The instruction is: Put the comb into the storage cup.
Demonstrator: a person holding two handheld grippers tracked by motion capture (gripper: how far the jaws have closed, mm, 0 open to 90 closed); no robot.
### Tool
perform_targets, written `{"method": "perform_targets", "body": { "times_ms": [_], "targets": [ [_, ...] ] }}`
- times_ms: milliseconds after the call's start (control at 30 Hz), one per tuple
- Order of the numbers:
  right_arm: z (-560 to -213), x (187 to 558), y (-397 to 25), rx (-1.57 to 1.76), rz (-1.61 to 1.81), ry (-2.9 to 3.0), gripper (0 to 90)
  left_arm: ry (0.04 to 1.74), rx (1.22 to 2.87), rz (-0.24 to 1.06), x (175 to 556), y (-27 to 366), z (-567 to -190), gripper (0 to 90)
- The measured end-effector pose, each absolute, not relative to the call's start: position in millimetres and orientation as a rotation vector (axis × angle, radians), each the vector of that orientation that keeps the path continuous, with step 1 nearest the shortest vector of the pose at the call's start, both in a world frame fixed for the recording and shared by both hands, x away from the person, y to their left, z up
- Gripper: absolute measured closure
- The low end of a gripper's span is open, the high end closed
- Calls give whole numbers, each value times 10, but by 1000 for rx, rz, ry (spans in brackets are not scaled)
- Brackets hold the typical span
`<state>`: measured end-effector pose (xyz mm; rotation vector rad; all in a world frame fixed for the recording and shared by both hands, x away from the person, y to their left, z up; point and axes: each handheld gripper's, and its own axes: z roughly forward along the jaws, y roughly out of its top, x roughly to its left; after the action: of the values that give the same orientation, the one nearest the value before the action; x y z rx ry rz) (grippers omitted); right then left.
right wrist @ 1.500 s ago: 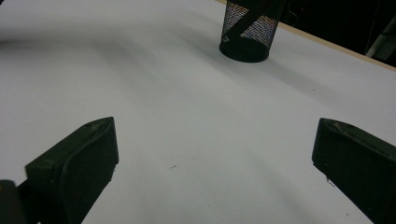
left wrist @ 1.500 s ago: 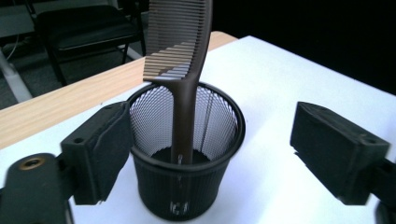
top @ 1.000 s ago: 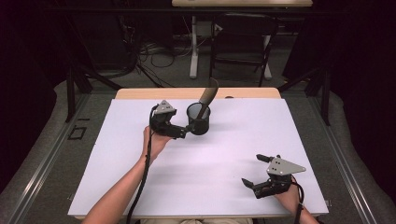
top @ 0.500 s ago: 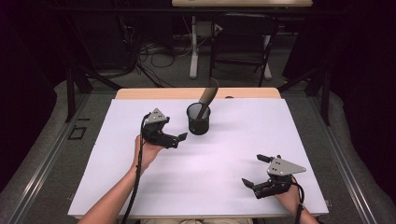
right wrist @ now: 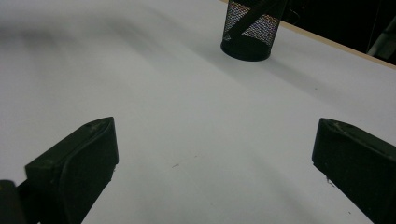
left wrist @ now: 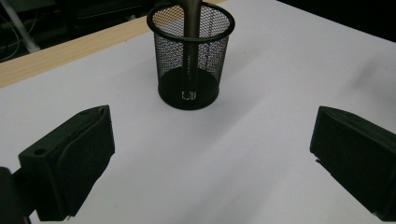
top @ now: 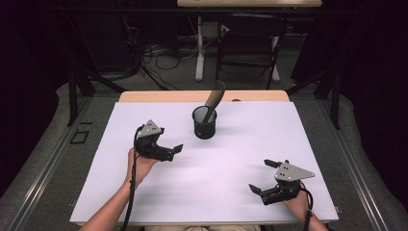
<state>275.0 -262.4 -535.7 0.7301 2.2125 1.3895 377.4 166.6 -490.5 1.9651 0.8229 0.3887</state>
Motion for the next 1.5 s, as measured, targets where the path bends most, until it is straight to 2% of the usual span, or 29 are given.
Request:
{"method": "perform_targets", "body": {
  "times_ms": [1500],
  "targets": [
    [-5360, 2740, -2613, 735, 1384, 2218, 0, 1003, 1889, 450, 3043, 2417, -5237, 0]
  ]
}}
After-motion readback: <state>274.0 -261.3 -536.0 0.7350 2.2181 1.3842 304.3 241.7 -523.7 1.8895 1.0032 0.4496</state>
